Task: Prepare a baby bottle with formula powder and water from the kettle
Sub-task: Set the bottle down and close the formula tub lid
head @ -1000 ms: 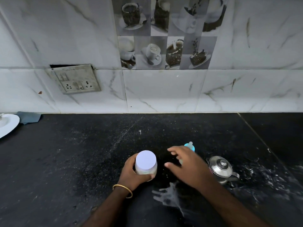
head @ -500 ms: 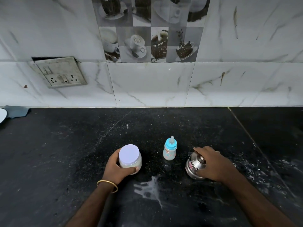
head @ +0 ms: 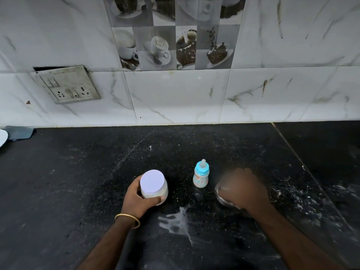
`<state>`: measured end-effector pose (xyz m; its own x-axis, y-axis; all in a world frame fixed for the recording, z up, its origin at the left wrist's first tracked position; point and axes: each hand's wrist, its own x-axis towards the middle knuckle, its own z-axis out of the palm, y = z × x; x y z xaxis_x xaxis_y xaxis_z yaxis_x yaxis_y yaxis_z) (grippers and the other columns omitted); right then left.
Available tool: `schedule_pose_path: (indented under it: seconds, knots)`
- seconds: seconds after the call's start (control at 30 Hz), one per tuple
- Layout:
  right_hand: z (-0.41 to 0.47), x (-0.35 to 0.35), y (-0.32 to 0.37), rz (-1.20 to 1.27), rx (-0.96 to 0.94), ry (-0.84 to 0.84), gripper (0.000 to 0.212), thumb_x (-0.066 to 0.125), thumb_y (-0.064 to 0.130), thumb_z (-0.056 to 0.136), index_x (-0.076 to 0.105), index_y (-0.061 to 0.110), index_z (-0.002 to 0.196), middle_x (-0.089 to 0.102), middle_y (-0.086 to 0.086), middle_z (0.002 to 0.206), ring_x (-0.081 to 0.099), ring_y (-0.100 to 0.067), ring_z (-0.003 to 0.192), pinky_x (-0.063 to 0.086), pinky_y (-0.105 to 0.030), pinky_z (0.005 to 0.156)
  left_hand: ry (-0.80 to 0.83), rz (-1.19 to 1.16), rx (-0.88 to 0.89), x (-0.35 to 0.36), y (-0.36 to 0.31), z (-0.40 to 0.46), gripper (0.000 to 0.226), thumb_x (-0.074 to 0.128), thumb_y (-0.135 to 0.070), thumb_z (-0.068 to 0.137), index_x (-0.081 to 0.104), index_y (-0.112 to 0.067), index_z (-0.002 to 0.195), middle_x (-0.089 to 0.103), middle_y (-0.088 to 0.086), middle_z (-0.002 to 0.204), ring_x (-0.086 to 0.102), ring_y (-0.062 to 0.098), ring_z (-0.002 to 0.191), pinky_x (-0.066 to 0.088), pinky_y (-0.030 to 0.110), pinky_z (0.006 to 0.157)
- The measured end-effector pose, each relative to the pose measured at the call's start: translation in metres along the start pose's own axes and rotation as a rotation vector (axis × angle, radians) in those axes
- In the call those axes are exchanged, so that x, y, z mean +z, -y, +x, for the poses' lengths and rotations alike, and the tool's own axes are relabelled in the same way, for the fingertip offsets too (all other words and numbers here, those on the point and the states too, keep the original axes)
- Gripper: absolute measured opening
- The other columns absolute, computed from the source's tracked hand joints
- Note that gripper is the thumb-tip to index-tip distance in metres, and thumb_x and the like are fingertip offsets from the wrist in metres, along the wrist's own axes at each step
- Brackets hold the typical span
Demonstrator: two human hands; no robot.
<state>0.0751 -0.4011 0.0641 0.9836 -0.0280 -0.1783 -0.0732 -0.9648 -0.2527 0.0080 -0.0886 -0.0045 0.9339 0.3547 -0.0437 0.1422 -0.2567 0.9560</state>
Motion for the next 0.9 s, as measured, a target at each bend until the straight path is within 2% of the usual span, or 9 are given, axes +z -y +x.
schedule_pose_path:
  seconds: [0.17,0.37,0.5,0.7,0.83,0.9]
  knots:
    - [0.0036,-0.0013,0.0026,-0.013,0.017,-0.015,0.084,0.071,0.070,0.066,0.046,0.021,0.128,0.047,-0.001,0.129,0.055,-0.024,0.116,0.050,-0.038,0.083,0.002,0.017,0.007,-0.0002,-0.0014,0.0001,0.082,0.097,-0.009,0.050,0.057,-0.027,0.119,0.061,-0.012,0.116,0.056,0.005,0.106,0.044,0.017,0.083]
    - [0.0024,0.0015,0.0023,-0.022,0.004,-0.019,0.084,0.071,0.071,0.066,0.046,0.021,0.129,0.048,-0.001,0.129,0.055,-0.023,0.115,0.051,-0.038,0.084,-0.014,0.019,0.002,-0.0005,0.0007,0.0008,0.083,0.098,-0.013,0.048,0.057,-0.029,0.118,0.059,-0.017,0.116,0.056,0.011,0.109,0.044,0.022,0.086]
    - [0.0019,0.0034,0.0039,-0.018,-0.001,-0.019,0.082,0.070,0.071,0.065,0.047,0.021,0.126,0.048,-0.002,0.127,0.056,-0.024,0.115,0.052,-0.039,0.086,-0.027,0.025,-0.008,-0.0002,-0.0001,-0.0002,0.083,0.097,-0.012,0.049,0.055,-0.029,0.119,0.058,-0.011,0.117,0.054,0.015,0.112,0.042,0.027,0.091]
    - [0.0017,0.0052,0.0026,-0.033,-0.019,0.000,0.083,0.067,0.073,0.067,0.046,0.021,0.128,0.047,-0.001,0.128,0.054,-0.024,0.116,0.053,-0.040,0.087,-0.018,0.024,-0.026,-0.0013,-0.0012,-0.0012,0.085,0.097,-0.012,0.050,0.057,-0.023,0.124,0.057,-0.006,0.122,0.052,0.015,0.114,0.041,0.021,0.087]
    - [0.0016,0.0068,0.0004,-0.040,-0.038,0.021,0.081,0.068,0.071,0.069,0.045,0.021,0.130,0.047,-0.002,0.130,0.053,-0.025,0.119,0.053,-0.040,0.086,-0.001,0.001,-0.036,-0.0012,-0.0039,-0.0021,0.080,0.095,-0.007,0.053,0.055,-0.026,0.120,0.058,-0.017,0.113,0.053,0.012,0.110,0.041,0.013,0.080]
    - [0.0012,0.0070,0.0003,-0.011,-0.028,0.028,0.080,0.070,0.068,0.070,0.045,0.021,0.130,0.048,-0.002,0.130,0.052,-0.026,0.120,0.052,-0.040,0.087,0.009,-0.002,-0.043,-0.0021,-0.0044,-0.0019,0.080,0.095,-0.007,0.054,0.054,-0.028,0.120,0.056,-0.020,0.111,0.053,0.012,0.110,0.042,0.016,0.082]
